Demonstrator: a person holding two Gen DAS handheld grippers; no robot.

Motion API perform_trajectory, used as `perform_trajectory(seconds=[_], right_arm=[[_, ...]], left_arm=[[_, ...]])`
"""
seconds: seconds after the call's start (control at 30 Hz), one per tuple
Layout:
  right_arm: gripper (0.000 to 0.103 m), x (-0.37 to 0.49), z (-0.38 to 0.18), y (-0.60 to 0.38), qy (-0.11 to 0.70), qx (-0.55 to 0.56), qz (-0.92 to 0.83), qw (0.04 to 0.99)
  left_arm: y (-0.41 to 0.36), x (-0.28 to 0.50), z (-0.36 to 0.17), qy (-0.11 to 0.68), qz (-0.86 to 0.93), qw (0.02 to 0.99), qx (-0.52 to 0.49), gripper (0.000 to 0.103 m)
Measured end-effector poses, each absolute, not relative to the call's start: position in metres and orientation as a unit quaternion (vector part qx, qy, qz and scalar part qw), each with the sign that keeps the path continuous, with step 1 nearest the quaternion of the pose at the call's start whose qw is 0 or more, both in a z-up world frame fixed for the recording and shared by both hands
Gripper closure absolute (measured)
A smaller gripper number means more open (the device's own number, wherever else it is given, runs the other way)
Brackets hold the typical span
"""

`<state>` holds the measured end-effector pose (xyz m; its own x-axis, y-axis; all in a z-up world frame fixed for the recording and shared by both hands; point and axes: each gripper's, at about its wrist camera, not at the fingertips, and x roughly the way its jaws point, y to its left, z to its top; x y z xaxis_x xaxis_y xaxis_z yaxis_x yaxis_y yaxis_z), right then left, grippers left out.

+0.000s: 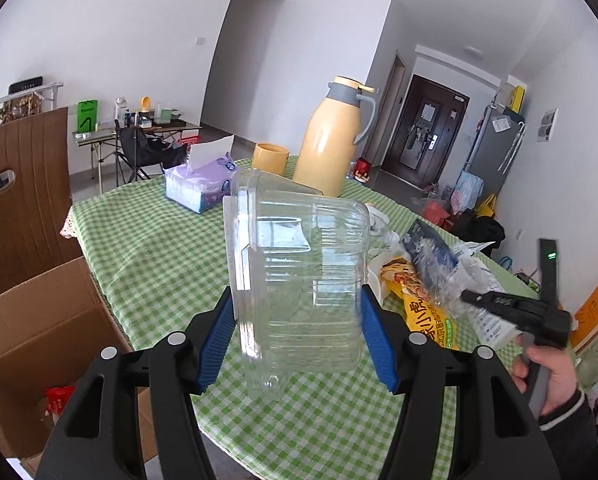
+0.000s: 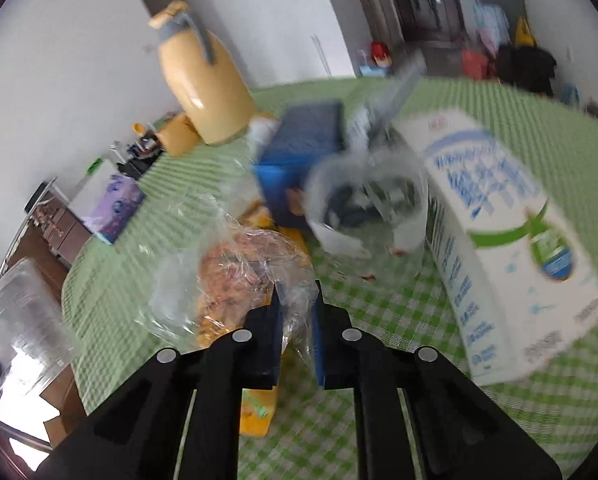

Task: Collect trash
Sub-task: 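Grasp the clear plastic container with the left gripper while the right gripper grasps plastic wrap, then carry container and plastic wrap over the box and release them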

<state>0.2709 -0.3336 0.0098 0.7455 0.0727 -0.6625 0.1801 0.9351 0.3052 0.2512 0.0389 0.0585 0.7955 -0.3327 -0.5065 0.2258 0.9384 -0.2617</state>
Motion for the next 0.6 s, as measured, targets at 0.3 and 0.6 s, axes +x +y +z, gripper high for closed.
perform_trajectory(seconds=[0.3,0.6], right_arm=[[0.092,0.226,0.087,-0.326,0.273,0.102,-0.045,0.956],[0.092,0.254,0.085,-0.269,0.29,0.079,0.014,0.954]], left_arm=[[0.031,0.241,0.091,0.23,-0.173,0.953,-0.095,0.045],[0.075,0.224,0.093,0.217,-0.125,0.962,-0.105,0.045]])
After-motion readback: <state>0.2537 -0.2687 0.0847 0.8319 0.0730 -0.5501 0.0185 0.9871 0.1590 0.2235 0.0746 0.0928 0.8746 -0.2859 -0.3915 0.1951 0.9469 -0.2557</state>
